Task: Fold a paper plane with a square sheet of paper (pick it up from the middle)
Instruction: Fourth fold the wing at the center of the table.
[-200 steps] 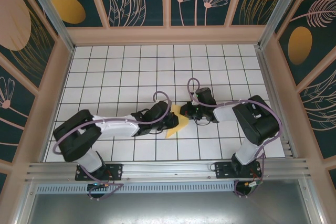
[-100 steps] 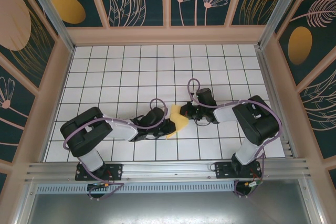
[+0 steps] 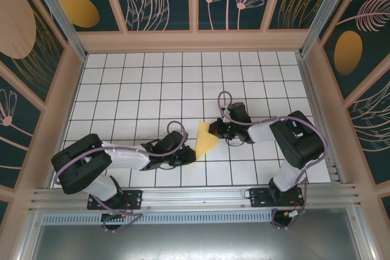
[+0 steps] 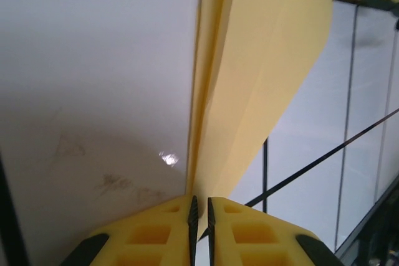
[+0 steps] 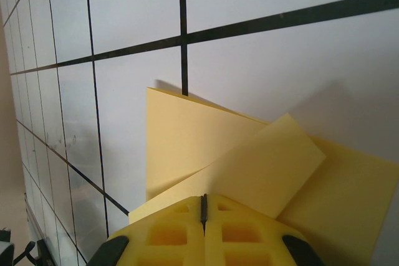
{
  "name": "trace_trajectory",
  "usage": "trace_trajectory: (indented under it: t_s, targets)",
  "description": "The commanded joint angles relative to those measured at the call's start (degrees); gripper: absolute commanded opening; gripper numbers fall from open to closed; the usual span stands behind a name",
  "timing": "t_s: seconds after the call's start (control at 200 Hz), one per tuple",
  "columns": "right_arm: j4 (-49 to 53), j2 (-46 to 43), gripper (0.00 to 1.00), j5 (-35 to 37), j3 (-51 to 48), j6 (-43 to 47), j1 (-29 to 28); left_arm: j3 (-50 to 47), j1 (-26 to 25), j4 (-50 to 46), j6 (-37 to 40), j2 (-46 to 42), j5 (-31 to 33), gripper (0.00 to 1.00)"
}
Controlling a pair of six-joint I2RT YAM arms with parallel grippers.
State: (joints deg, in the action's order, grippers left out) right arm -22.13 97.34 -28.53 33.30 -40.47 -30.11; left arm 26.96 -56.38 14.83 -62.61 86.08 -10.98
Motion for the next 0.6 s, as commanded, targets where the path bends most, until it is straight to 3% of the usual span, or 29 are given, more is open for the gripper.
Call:
trace_trajectory:
  t_s: [0.0, 0.15, 0.37, 0.51, 0.595]
  targets:
    - [5.21, 1.47, 0.04, 4.01, -1.22, 0.61, 0.32, 0.87, -0.79, -13.58, 1.05, -2.68, 2.77, 0.16]
    - [4.73, 1.69, 0.04, 3.92, -1.35, 0.39, 0.23, 5.07, -0.78, -14.59, 0.6, -6.25, 8.49, 0.16]
    - [4.48, 1.55, 0.04, 3.86, -1.66, 0.35, 0.23, 7.09, -0.92, -3.96, 0.96, -4.66, 4.85, 0.16]
    - [4.29, 1.87, 0.04, 3.67, -1.57, 0.23, 0.23, 6.72, -0.92, 0.63, 0.57, 0.0, -1.46, 0.16]
    - [4.36, 2.11, 0.04, 3.66, -1.48, 0.39, 0.23, 6.35, -1.25, -1.04, 0.04, 2.93, -2.83, 0.16]
